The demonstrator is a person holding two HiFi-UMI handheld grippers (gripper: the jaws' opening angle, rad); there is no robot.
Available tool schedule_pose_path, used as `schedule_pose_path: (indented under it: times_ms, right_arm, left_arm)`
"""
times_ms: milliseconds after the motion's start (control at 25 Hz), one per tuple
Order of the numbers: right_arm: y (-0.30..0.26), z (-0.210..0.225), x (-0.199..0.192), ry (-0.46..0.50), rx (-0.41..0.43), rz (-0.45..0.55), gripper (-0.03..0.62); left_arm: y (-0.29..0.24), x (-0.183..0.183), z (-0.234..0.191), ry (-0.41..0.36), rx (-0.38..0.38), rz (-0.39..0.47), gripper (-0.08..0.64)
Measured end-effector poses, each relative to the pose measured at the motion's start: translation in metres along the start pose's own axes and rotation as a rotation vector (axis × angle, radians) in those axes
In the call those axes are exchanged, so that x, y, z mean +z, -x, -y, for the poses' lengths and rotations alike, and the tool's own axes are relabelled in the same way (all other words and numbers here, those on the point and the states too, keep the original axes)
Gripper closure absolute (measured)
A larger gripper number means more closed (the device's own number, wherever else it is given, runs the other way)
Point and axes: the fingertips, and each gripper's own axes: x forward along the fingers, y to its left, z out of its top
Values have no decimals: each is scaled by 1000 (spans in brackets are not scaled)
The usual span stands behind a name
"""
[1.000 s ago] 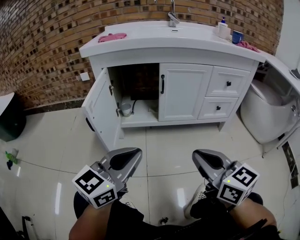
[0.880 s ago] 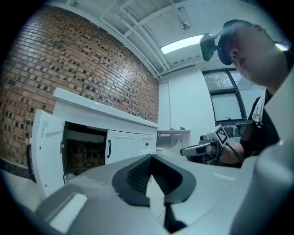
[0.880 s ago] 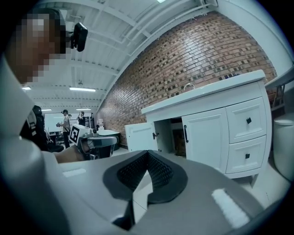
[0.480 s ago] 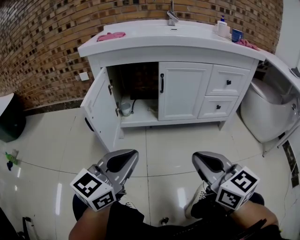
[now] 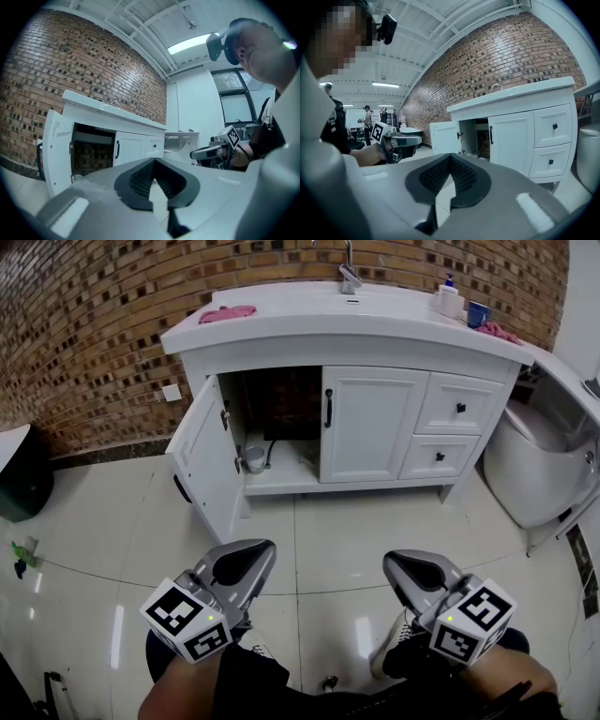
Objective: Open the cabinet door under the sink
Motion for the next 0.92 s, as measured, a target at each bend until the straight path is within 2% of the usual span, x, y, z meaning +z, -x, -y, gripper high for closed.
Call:
schedule_pose_path:
  times_ms: [920]
  right_arm:
    - [-4,0,8,7,-7,20,584]
  left_arm:
    - [3,-2,-4,7,7,2,555]
